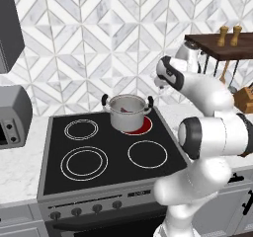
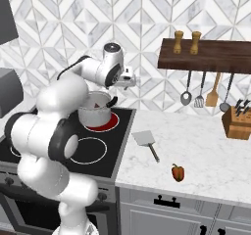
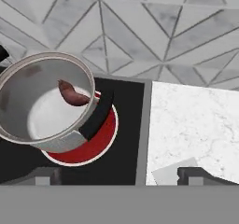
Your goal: Put the bell pepper and potato in the pot. Retrieve the spatula and lightly stir the vegetables in the pot.
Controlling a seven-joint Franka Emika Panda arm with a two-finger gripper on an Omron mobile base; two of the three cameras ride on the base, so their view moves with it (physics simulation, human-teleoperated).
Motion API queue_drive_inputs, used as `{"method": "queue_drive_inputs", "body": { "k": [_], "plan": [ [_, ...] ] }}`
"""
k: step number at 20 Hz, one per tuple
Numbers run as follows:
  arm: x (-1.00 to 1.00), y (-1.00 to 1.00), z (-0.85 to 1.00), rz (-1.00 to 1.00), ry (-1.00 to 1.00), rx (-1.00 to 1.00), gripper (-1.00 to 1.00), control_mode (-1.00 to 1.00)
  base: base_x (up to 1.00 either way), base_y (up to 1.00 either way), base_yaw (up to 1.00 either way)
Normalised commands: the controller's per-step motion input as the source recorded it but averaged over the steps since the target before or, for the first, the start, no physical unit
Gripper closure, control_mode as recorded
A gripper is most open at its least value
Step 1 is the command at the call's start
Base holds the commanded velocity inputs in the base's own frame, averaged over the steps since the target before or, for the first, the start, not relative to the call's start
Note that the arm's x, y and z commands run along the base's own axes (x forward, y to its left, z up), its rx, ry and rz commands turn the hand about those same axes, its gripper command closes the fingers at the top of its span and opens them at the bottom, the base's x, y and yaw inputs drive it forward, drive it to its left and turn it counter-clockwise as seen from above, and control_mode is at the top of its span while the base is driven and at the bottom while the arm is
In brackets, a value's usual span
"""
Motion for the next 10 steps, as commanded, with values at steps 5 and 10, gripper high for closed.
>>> {"method": "queue_drive_inputs", "body": {
  "k": [5,10],
  "plan": [
    [-1.00,-1.00,0.00,-0.26,0.20,0.00,-1.00,-1.00,0.00,0.00,0.00],
    [-1.00,-1.00,-0.11,-0.25,0.18,0.00,-1.00,-1.00,0.00,0.00,0.00]
  ]
}}
